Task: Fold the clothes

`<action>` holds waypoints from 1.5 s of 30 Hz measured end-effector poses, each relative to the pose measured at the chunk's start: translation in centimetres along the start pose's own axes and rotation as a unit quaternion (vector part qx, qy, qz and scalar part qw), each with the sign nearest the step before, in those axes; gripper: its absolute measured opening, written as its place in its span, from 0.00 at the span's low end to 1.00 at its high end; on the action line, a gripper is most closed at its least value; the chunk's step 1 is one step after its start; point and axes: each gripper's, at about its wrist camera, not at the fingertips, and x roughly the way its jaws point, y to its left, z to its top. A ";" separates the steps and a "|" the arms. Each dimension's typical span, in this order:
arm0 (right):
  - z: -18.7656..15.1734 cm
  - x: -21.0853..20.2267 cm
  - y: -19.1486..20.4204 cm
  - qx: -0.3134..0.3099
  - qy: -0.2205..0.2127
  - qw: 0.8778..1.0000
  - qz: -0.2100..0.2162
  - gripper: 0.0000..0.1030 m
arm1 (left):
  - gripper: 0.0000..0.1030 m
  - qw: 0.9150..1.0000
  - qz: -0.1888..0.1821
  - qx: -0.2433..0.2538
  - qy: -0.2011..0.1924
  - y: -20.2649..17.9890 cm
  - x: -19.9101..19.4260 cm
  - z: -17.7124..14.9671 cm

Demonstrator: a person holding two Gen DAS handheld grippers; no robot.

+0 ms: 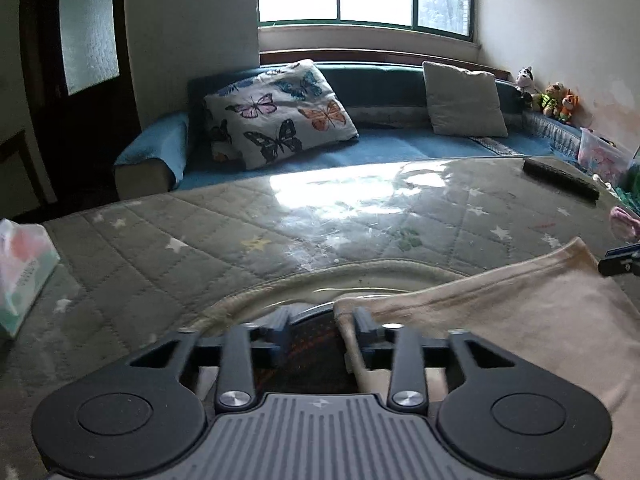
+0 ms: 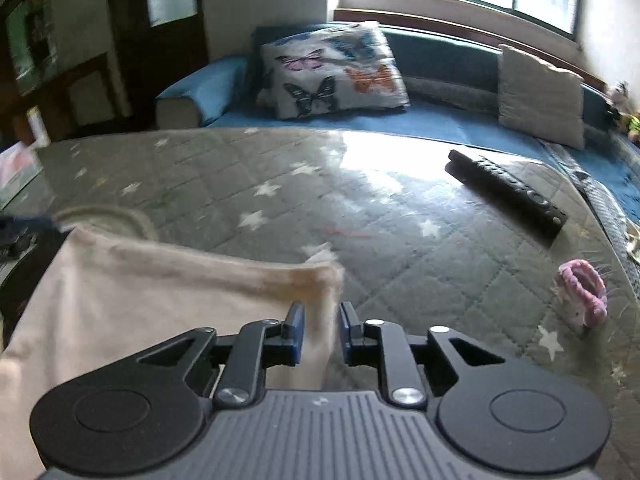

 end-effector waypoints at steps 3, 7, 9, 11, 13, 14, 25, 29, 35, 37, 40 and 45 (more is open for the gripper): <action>-0.8 -1.5 1.7 -0.032 0.006 0.999 0.014 0.37 | 0.55 1.000 -0.006 0.017 -0.005 -0.8 -2.3 -0.8; -2.3 -3.5 4.3 -0.064 0.010 0.997 0.041 0.48 | 0.58 0.999 -0.009 0.039 -0.009 -1.6 -5.5 -2.6; -3.3 -4.3 5.9 -0.080 0.013 0.995 0.053 0.48 | 0.58 0.999 -0.009 0.047 -0.010 -1.8 -7.2 -3.8; -4.3 -4.9 7.6 -0.097 0.013 0.993 0.066 0.52 | 0.58 0.998 -0.012 0.058 -0.010 -2.1 -9.1 -5.3; -5.2 -5.5 9.2 -0.110 0.013 0.991 0.079 0.55 | 0.58 0.997 -0.017 0.068 -0.009 -2.2 -10.8 -6.9; -5.7 -5.7 10.1 -0.115 0.013 0.990 0.085 0.55 | 0.58 0.997 -0.019 0.073 -0.009 -2.3 -11.6 -7.7; -10.2 -9.2 18.6 -0.193 -0.014 0.971 0.140 0.60 | 0.61 0.991 0.040 0.125 0.010 -3.3 -12.6 -12.8; -11.6 -9.6 20.6 -0.220 -0.016 0.965 0.144 0.60 | 0.62 0.988 0.093 0.127 -0.001 -2.7 -12.5 -13.3; -12.6 -9.5 21.0 -0.219 -0.011 0.965 0.141 0.61 | 0.63 0.982 0.187 0.014 -0.023 1.3 -13.6 -13.5; -12.7 -9.4 20.8 -0.214 -0.008 0.966 0.142 0.61 | 0.62 0.976 0.216 -0.034 -0.021 3.2 -14.0 -13.6; -12.8 -9.5 20.8 -0.216 -0.009 0.966 0.140 0.61 | 0.61 0.963 0.255 -0.090 -0.007 6.3 -14.4 -14.4; -12.7 -9.9 21.0 -0.220 -0.013 0.966 0.138 0.61 | 0.61 0.960 0.242 -0.138 0.005 8.4 -16.0 -15.0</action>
